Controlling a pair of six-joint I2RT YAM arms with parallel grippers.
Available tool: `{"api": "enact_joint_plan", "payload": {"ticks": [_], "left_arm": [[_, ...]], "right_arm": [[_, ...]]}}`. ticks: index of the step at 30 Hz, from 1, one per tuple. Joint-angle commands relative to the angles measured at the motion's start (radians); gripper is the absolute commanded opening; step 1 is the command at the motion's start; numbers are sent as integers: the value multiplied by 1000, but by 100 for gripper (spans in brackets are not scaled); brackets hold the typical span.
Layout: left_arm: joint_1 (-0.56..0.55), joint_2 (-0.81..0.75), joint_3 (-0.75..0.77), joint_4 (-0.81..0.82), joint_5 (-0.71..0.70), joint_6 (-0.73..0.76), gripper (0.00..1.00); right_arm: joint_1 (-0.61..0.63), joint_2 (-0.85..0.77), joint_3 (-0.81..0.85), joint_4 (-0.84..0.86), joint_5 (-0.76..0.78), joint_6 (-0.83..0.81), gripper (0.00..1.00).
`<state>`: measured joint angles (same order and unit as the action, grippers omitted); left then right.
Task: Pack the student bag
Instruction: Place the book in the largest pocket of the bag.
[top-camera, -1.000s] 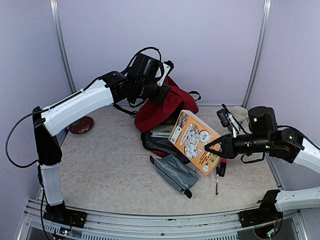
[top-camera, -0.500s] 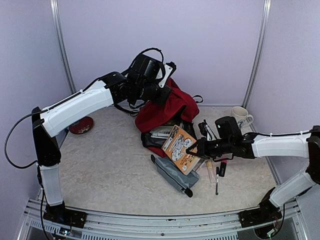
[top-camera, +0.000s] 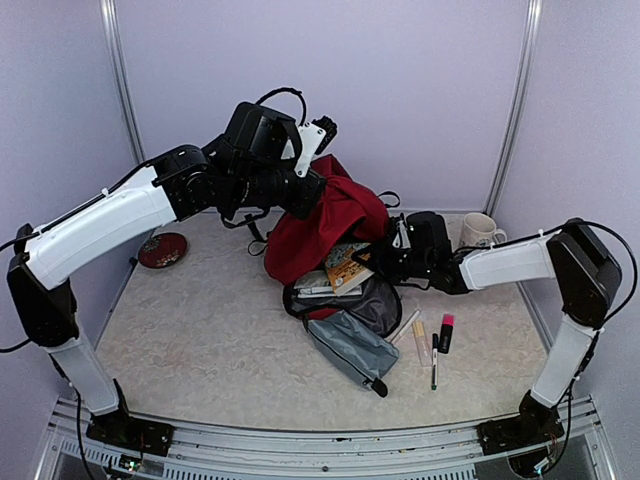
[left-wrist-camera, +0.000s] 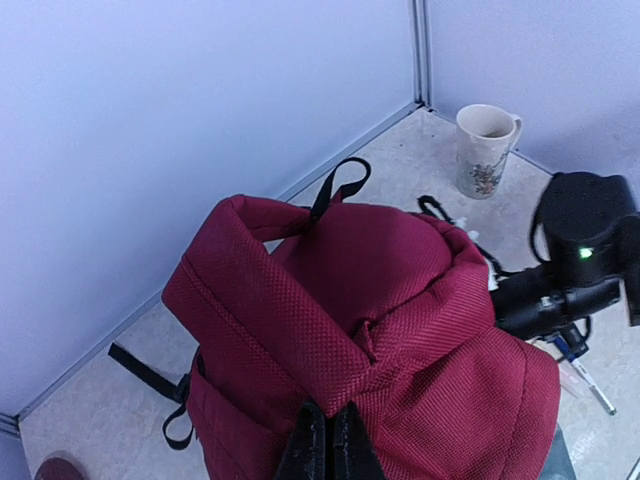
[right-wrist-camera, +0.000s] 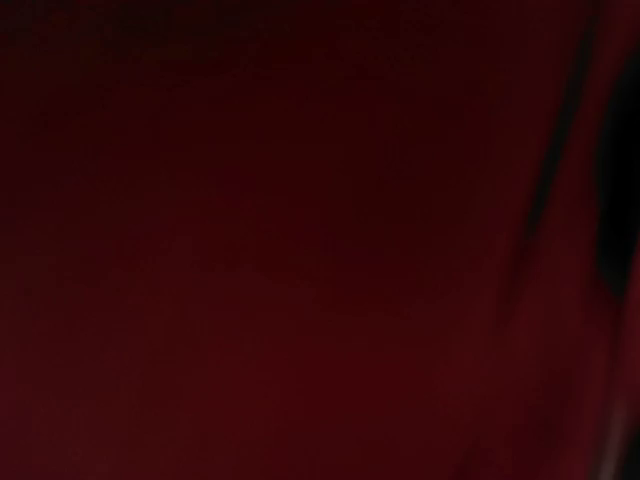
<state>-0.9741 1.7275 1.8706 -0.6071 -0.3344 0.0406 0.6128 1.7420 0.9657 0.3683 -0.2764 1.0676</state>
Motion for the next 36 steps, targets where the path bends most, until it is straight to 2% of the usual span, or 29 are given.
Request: {"api": "enact_joint_plan", "payload": {"ticks": [1,5,12,13,16,19,21,25,28,30,33,36], "left_arm": [[-77,-89,1,86,40,-30,0],[-92,-120,-40,68,99,-50,0],[4,-118,-103,53,191,-98,0],[15,-123,-111,64,202,-102,0],[48,-141,-140,98,213,-116,0],[98,-160,-212,143,239,-153,0],[128,-167,-260,160,272,-172,0],[154,-182,-341,221,324,-186,0],[167,-183,-351,247,349,-192,0],[177,-179,-345,247,356,-197,0],[179,-174,-341,236,348,-184,0],[179,-171,-353,232,347,-169,0]], "right_arm": [[-5,59,82,102,94,71,0],[-5,132,170,77,79,61,0],[50,214,264,35,39,35,0],[51,228,270,35,27,34,4],[47,259,300,-4,-12,-11,37],[49,268,375,-187,-32,-171,70],[54,232,363,-279,-18,-274,81],[62,82,265,-362,13,-419,93],[74,-25,225,-468,20,-517,96],[77,-80,181,-516,-42,-554,96],[94,-178,104,-552,-150,-599,96],[136,-291,30,-562,-163,-642,96]]}}
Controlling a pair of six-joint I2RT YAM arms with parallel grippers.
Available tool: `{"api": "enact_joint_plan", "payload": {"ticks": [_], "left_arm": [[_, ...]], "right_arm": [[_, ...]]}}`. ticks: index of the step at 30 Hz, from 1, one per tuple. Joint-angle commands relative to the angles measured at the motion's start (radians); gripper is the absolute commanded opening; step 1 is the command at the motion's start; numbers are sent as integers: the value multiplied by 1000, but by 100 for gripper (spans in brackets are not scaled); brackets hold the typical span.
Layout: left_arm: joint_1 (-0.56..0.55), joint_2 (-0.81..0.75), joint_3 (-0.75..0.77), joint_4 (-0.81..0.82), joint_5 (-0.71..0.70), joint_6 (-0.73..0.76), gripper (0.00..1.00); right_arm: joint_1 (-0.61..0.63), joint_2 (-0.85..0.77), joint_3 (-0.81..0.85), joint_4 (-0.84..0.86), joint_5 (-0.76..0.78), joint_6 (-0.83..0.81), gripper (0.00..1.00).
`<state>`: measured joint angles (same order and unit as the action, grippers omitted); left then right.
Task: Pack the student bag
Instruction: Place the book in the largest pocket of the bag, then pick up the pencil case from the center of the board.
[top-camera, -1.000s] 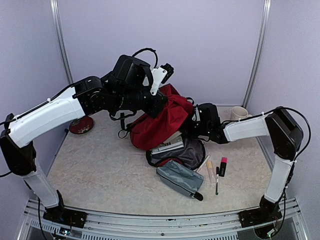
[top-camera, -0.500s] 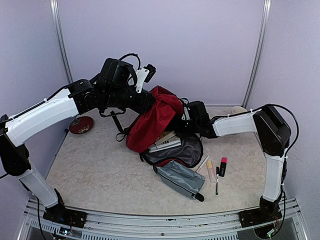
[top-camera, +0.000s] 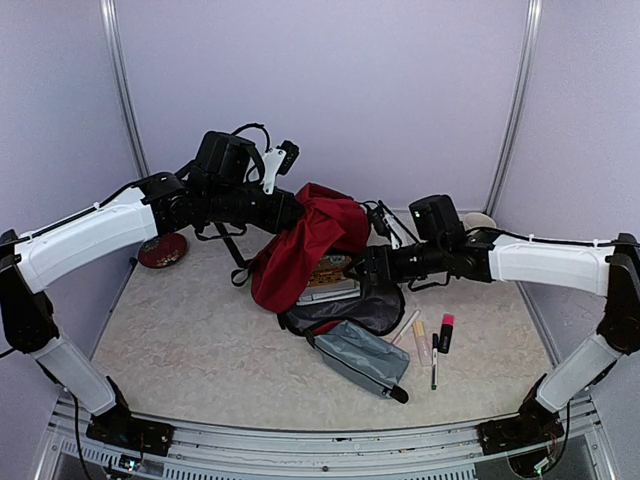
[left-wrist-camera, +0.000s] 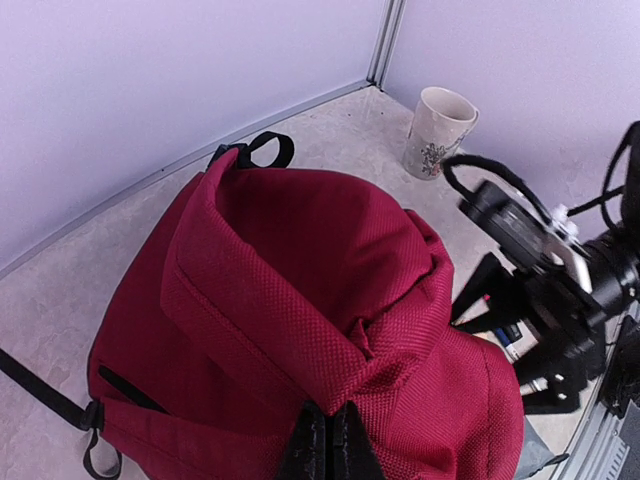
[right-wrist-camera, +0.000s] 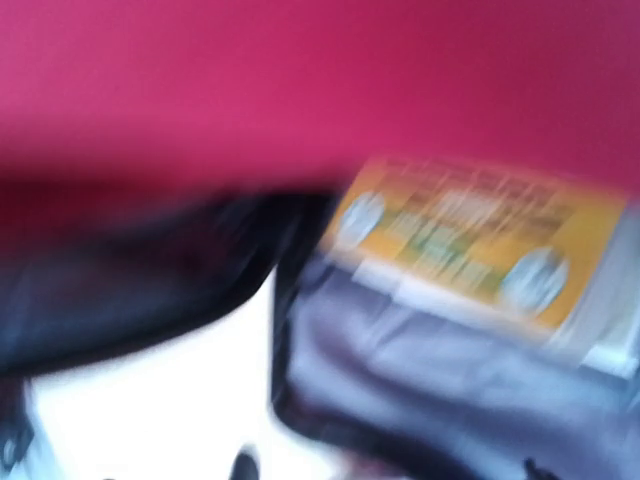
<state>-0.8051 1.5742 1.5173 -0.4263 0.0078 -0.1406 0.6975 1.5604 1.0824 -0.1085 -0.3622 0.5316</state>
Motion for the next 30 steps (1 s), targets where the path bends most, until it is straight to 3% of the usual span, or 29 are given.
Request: {"api": "enact_joint_plan", "payload": {"ticks": [1,5,9,14,19,21,23,26,28,30], "left_arm": [[11,-19,-6,54,3,13,0],[11,-25,-17,59,10,15,0],[12,-41,-31,52,-9,31,0],[13,-53,-48,53,-15,46,0],[13,-54,-54,47,-17,55,0],[12,-53,-54,47,-9,56,0],[13,-56,-54,47,-7,56,0],[12,-61,-58,48,-6,59,0],[12,-65,-58,48,-6,62,0],[12,-67,-59,48,-3,62,0]], "right_arm": [[73,-144,-113,-81,-57,-103,95],[212,-233,-190,-72,94,-101,94],[349,-203,-182,-191,296,-64,95],[464,-48,-136,-253,345,-58,100],[509,169,31,-526,551,-15,100],[523,199,66,-573,581,-11,95],[528,201,75,-597,604,10,84],[528,160,61,-604,641,45,59],[528,126,50,-603,672,65,60],[528,107,53,-620,697,73,70]]}}
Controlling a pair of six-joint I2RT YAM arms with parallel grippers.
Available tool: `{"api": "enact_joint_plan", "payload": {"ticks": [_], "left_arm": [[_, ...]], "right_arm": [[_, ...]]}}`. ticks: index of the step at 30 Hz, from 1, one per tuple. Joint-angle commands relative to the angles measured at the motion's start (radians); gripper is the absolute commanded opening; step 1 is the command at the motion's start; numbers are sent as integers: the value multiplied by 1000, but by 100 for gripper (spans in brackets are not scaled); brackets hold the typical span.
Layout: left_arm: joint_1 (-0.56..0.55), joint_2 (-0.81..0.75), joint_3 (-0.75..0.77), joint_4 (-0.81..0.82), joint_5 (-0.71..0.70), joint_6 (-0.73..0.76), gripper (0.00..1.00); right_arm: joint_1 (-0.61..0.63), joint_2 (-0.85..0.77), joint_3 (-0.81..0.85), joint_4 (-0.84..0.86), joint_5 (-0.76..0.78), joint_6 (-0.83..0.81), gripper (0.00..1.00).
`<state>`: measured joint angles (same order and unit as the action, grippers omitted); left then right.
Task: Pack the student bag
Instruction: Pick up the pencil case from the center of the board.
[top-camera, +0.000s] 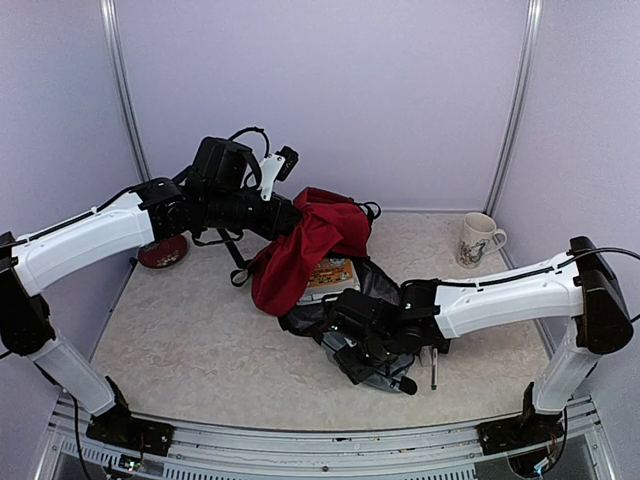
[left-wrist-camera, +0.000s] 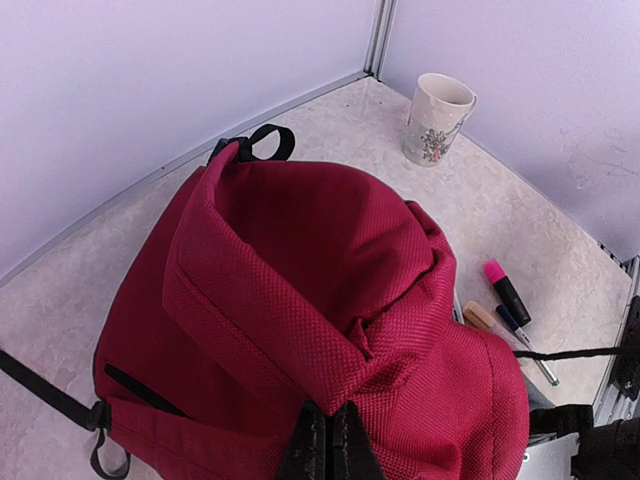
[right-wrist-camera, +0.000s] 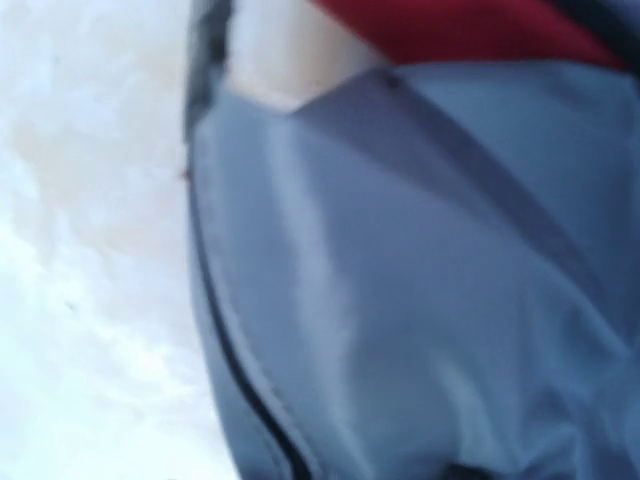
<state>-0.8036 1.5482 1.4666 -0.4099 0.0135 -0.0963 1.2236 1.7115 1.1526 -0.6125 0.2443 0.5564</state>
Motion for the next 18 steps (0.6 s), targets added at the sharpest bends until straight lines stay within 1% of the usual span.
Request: {"api": "enact_joint_plan", "payload": {"ticks": [1,3,6,8,11,13,15,18], "left_arm": [[12,-42,-9,33,-9,19,0],[11,-43,-9,33,-6,20,0],[11,-41,-9,31,-7,21,0],[11,-42,-9,29,-7,22,0],[11,-42,-12,29,-7,23,0],[11,-41,-11,29,-7,24,0],[11,-41,-12,29,-7,24,0],[11,-40,-13,27,-9,26,0]], "right_arm": [[2,-51,-7,-122,94,49,73],[2,-55,23,-137,74,27,78],[2,-39,75,-149,-16,-17,85],[2,-29,94,-184,-6,-9,90],[-6,-25,87,-232,54,-5,95],[-12,-16,62,-222,26,-44,99],[-20,15,35,-212,-23,-63,100],[-21,90,24,-229,-39,-70,100]]}}
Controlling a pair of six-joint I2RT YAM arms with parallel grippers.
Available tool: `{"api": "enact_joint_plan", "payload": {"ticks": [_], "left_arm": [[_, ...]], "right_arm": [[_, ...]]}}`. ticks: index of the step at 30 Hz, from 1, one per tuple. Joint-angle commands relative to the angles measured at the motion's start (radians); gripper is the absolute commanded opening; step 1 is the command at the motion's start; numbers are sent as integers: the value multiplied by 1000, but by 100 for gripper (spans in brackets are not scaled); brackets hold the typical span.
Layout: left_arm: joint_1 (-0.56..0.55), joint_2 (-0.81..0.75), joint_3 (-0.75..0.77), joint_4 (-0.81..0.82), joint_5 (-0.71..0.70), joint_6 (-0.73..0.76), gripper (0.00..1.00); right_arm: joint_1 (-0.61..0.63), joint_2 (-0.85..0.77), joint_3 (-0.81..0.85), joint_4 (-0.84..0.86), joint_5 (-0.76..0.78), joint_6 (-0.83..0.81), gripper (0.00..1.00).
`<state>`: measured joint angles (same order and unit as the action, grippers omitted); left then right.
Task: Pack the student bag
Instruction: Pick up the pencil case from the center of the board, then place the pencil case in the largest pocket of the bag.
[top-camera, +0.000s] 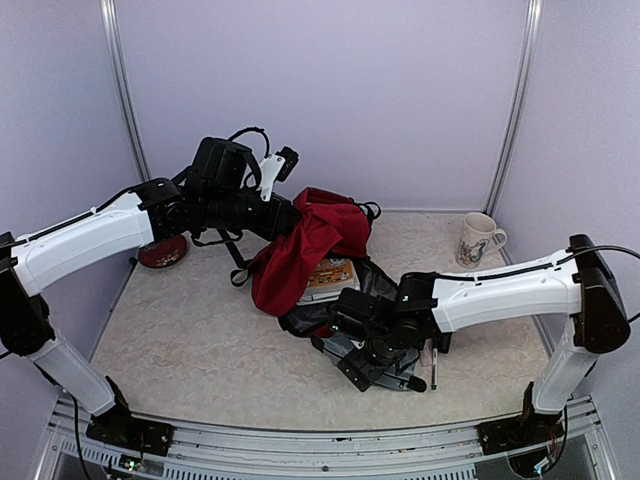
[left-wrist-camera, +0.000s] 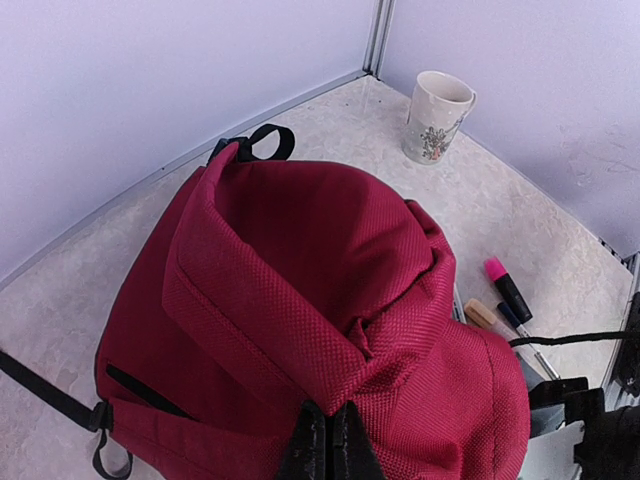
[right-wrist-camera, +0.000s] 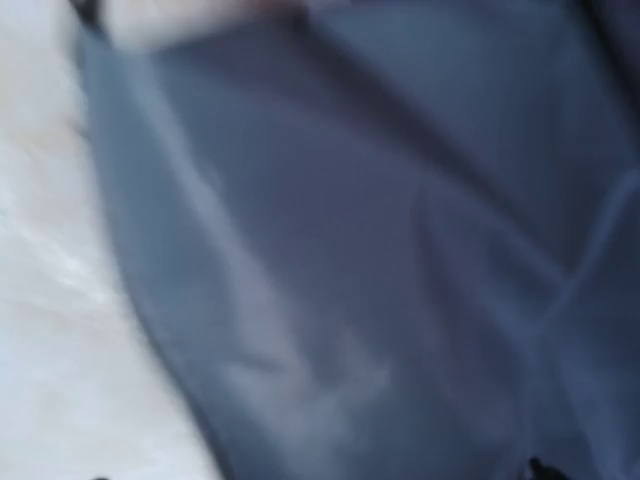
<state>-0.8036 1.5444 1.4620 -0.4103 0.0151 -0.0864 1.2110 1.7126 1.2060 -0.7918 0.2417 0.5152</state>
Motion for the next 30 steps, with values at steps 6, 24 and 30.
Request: {"api": "enact_joint_plan", "payload": {"ticks": [6,24,30], "left_arm": [[11,-40,-9,29,-15,17,0],[9,-110,-22,58,-6,32,0],[7,-150,-35,83,29,48,0]], "right_arm": [[-8,135,-11,-32,-63,-48,51],[-125,-176,28,341,-196,-191,0],[-227,-124,124,424,-31,-333,0]]}}
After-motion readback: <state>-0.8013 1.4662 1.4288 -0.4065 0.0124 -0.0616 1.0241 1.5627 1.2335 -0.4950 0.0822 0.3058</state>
